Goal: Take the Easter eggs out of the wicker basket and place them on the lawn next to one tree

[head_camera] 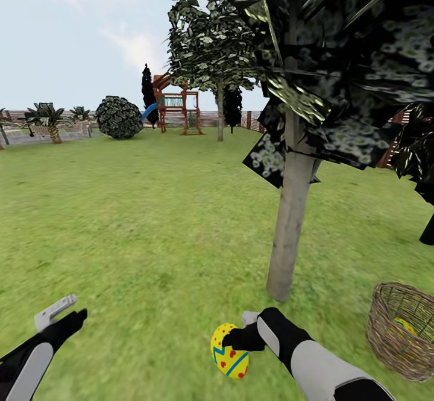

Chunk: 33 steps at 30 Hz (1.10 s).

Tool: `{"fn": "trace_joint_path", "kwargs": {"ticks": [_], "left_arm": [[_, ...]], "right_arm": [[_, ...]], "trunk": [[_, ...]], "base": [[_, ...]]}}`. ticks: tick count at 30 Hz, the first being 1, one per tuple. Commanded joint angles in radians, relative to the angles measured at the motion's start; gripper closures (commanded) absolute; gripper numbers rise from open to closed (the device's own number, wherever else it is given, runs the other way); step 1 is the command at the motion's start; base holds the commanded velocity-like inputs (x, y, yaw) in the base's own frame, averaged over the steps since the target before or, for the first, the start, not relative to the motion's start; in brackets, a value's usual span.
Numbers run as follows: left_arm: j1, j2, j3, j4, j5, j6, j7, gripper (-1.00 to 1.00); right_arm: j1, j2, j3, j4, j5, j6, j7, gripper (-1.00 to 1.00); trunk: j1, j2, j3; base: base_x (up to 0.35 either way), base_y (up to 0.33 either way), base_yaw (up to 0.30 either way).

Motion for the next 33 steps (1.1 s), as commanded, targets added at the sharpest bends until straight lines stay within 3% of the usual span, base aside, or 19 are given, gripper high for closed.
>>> {"fn": "trace_joint_path", "kwargs": {"ticks": [1, 10, 17, 18, 29, 33], "left_arm": [[-0.001, 0.0, 0.0, -0.007, 0.01, 0.002, 0.008, -1.0], [-0.001, 0.0, 0.0, -0.058, 0.01, 0.002, 0.008, -1.0], [-0.014, 0.023, 0.011, -0.087, 0.011, 0.019, 0.008, -1.0], [-0.014, 0.023, 0.012, -0.085, 0.011, 0.019, 0.008, -1.0], [-0.015, 0.021, 0.013, -0.083, 0.01, 0.017, 0.01, -1.0], [-0.015, 0.021, 0.012, -0.084, 0.011, 0.018, 0.01, -1.0]], "right_arm": [[-0.001, -0.001, 0.008, -0.001, -0.009, 0.004, -0.001, 1.0], [-0.001, -0.001, 0.008, -0.001, -0.009, 0.004, -0.001, 1.0], [0.039, -0.019, 0.022, -0.04, 0.013, -0.024, -0.008, 1.0], [0.104, -0.019, 0.022, -0.048, 0.014, -0.026, -0.008, 1.0], [0.108, -0.019, 0.024, -0.1, 0.016, -0.027, -0.012, 1.0], [0.09, -0.01, 0.025, -0.109, 0.013, -0.026, -0.093, 1.0]], "trunk": [[0.0, -0.001, -0.001], [0.0, -0.001, -0.001], [0.0, -0.001, -0.001], [0.0, -0.001, -0.001], [0.0, -0.001, -0.001], [0.0, -0.001, -0.001]], "base": [[0.0, 0.0, 0.0], [0.0, 0.0, 0.0], [0.0, 0.0, 0.0], [0.0, 0.0, 0.0], [0.0, 0.0, 0.0], [0.0, 0.0, 0.0]]}}
